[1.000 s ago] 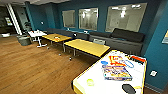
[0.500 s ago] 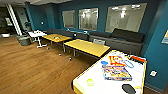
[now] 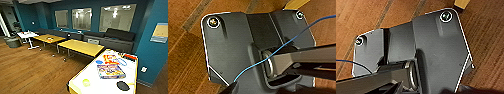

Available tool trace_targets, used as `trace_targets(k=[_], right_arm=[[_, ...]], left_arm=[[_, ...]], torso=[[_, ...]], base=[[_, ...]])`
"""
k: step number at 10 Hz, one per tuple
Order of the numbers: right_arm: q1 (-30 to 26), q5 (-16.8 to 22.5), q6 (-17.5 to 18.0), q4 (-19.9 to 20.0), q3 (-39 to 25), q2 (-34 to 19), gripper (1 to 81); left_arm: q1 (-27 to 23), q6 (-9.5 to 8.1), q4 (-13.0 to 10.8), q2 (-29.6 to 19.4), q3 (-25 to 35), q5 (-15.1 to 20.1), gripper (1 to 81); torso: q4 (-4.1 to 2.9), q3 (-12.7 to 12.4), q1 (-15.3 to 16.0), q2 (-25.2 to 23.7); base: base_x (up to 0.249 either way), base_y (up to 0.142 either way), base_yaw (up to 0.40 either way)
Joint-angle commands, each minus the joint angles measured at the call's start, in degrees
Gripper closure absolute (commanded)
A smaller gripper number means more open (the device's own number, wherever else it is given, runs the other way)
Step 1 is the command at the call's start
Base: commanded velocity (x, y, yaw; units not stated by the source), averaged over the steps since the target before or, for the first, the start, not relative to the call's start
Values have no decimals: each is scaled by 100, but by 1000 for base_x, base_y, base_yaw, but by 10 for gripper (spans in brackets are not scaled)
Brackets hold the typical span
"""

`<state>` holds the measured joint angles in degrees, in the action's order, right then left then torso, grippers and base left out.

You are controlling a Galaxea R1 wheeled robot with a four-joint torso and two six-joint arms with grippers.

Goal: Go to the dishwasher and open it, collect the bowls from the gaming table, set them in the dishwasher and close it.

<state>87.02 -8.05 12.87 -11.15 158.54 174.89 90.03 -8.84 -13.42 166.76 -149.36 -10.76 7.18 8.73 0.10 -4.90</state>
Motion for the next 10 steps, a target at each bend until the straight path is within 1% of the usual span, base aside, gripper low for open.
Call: trace_targets(k=[1, 5, 10], right_arm=[[-188, 286, -13, -54, 1, -4, 10], [-206, 286, -22, -80, 1, 14, 10], [-197, 286, -13, -124, 1, 14, 10]], left_arm=[[-226, 14, -11, -71, -6, 224, 10], [-226, 14, 33, -54, -6, 233, 10], [-226, 14, 33, -54, -6, 224, 10]], torso=[[0, 0, 0, 0], [0, 0, -2, 0], [0, 0, -2, 0]], base=[[0, 0, -384], [0, 0, -385], [0, 0, -385]])
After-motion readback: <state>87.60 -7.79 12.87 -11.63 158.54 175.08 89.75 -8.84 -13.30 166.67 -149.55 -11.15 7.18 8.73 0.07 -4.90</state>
